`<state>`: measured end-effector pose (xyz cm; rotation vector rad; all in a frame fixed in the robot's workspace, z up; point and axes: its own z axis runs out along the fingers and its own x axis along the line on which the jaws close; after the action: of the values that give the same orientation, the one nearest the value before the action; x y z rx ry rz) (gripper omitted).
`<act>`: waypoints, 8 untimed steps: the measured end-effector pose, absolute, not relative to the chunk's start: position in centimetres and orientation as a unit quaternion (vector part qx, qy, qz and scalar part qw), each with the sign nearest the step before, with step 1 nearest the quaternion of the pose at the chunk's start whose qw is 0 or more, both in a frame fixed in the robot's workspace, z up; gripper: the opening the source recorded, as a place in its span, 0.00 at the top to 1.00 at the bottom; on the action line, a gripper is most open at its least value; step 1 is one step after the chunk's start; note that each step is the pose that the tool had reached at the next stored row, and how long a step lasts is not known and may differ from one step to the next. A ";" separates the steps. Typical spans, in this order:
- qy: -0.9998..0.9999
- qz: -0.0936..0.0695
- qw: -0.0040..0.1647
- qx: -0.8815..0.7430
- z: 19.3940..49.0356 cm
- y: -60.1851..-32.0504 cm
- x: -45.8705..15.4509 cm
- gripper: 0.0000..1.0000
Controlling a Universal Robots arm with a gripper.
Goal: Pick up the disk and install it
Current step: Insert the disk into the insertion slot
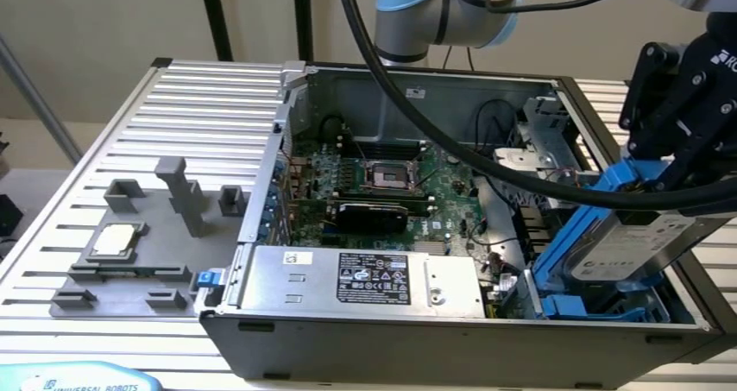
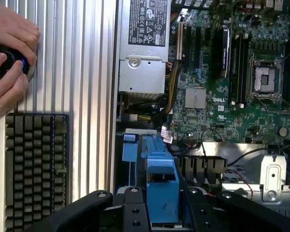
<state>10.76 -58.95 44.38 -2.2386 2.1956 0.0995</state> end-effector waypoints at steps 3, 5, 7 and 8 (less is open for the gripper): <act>0.701 0.029 -0.002 -0.713 44.3 -59.0 10.8 0.67; 0.701 0.028 -0.003 -0.712 44.2 -59.0 10.8 0.67; 0.701 0.028 -0.005 -0.712 44.1 -58.9 10.9 0.67; 0.701 0.029 -0.005 -0.712 44.1 -58.9 10.9 0.67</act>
<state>10.89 -58.93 44.10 -2.2451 2.2104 0.0899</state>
